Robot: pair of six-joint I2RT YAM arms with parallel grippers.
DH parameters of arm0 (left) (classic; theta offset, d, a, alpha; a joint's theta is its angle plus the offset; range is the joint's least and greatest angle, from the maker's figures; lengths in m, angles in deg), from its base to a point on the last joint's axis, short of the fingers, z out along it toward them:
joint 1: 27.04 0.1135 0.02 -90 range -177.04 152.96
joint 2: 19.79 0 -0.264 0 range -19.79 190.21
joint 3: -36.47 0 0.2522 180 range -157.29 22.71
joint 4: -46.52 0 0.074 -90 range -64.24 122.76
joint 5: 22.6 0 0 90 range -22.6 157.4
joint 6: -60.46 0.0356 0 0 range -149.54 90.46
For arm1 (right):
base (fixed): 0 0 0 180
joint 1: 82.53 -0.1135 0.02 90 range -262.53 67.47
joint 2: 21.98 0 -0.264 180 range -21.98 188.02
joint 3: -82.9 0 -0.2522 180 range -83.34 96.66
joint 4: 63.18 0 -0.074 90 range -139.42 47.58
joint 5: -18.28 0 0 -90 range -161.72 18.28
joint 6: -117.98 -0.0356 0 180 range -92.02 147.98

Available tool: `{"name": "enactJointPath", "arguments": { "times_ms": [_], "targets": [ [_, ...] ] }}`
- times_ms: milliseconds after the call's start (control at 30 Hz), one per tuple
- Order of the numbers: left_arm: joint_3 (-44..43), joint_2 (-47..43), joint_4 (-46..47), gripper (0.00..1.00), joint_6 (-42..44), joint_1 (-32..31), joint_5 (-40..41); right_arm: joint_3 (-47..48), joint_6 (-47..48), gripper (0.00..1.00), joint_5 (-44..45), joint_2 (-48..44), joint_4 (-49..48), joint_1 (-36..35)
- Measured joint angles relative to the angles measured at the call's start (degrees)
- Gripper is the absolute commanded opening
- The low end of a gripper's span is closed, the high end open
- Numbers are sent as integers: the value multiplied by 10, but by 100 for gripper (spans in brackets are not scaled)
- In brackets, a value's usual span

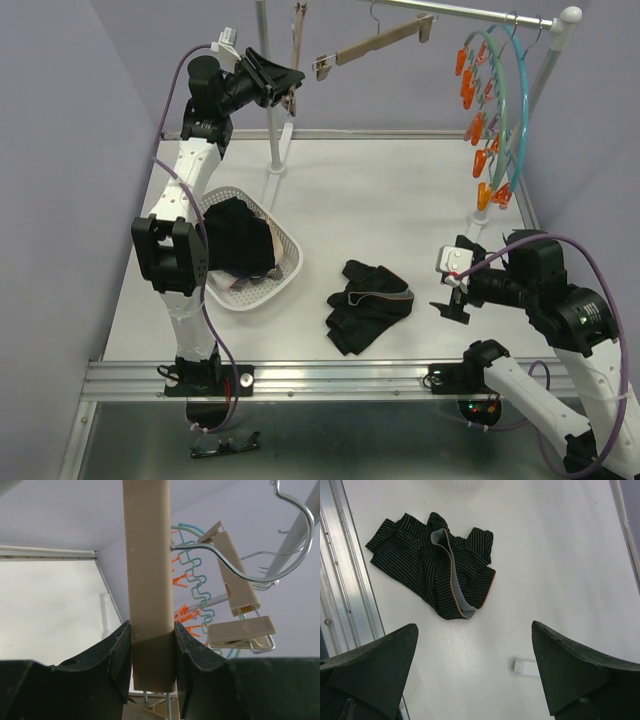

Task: Remove the underwear clipped to the hanger
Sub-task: Place the hanger at the clothesline.

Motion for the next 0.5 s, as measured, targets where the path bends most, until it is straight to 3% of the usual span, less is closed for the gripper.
{"name": "enactJointPath", "arguments": {
  "times_ms": [500],
  "targets": [
    [-95,16,73,0,-135,-45,21,-27,-3,100,-4,-18,-12,0]
  ]
}}
